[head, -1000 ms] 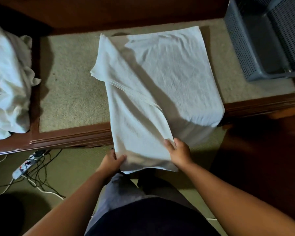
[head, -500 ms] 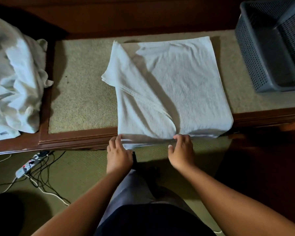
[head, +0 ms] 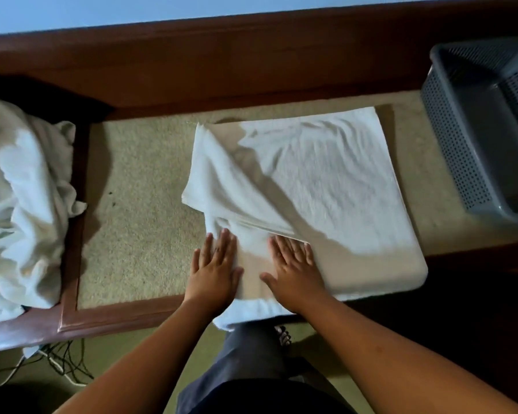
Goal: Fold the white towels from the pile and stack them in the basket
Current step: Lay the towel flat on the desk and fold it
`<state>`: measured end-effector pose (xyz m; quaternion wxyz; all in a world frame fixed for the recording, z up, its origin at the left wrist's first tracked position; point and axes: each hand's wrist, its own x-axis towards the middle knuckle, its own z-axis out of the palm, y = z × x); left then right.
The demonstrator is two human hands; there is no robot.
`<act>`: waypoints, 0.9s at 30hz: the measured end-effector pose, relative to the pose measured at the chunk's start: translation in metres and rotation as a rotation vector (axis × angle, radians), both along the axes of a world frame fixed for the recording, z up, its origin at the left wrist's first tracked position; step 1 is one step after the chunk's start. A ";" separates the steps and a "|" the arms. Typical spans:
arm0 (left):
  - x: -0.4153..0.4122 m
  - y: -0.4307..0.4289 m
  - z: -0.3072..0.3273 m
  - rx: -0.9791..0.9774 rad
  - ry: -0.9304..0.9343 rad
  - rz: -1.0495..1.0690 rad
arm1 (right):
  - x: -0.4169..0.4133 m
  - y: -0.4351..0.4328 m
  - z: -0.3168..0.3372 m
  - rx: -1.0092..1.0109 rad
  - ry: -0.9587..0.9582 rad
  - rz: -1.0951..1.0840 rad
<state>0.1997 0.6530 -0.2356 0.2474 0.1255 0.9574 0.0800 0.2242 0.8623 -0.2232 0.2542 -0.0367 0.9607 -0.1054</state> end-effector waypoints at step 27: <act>-0.345 -0.002 -0.011 0.697 -0.123 0.821 | -0.277 0.033 -0.023 -0.057 0.407 -0.464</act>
